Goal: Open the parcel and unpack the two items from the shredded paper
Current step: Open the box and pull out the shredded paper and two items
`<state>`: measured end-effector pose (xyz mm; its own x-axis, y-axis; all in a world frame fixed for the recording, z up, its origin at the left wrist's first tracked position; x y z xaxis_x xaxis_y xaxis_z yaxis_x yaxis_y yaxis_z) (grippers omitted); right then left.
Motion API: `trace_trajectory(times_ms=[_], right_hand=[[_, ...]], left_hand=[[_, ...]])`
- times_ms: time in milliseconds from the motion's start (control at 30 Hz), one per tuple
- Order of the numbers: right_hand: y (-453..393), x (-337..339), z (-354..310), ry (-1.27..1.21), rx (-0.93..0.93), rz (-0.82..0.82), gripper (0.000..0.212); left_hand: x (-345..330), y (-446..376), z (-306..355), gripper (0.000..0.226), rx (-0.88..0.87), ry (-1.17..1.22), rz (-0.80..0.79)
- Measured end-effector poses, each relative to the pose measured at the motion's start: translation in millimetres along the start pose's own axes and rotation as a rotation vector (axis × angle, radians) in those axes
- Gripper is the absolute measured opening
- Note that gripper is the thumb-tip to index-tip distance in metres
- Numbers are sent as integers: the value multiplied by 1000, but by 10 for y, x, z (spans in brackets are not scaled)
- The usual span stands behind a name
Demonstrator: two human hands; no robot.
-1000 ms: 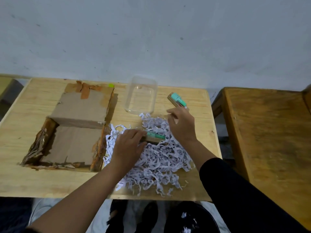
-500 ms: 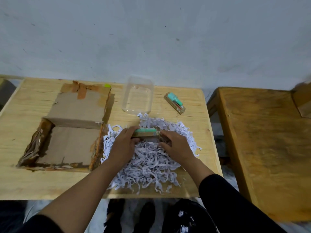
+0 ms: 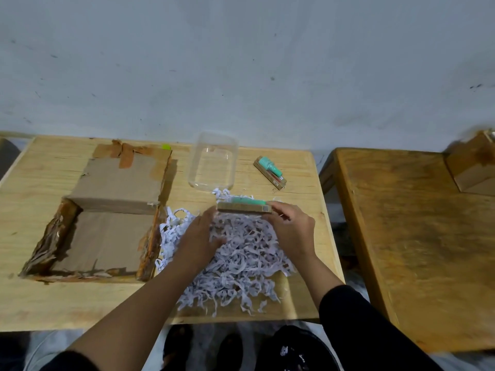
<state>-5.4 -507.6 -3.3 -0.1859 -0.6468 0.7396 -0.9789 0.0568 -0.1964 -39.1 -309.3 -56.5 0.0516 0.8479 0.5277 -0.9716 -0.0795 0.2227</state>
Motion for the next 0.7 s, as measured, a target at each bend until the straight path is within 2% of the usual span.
trace_trajectory(times_ms=[100,200,300,533,700], right_hand=[[-92,55,93,-194,-309,7,32],[-247,57,152,-222,-404,88,34],[-386,-53,261,-239,-520,107,34],[-633,-381,445,-69,-508,65,33],[-738,-465,454,22,-461,-80,38]], left_hand=[[-30,8,4,64,-21,-62,-6],[-64,-3,6,48,-72,-132,-9],[-89,-2,-16,44,-97,-125,28],[-130,-44,-94,41,-122,-115,67],[-110,-7,-36,42,-120,-86,55]])
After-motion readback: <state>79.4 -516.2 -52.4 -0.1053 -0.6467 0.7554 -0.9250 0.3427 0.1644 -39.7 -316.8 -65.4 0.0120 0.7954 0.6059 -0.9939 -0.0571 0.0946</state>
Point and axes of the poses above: each hand's wrist, its own y-axis away from the middle knuckle, its own x-axis out of the back of the hand, z = x × y, the point moved 3 cm from there along -y, towards the middle knuckle, and after that the axes turned 13 degrees about y, right-handed, at the moved point
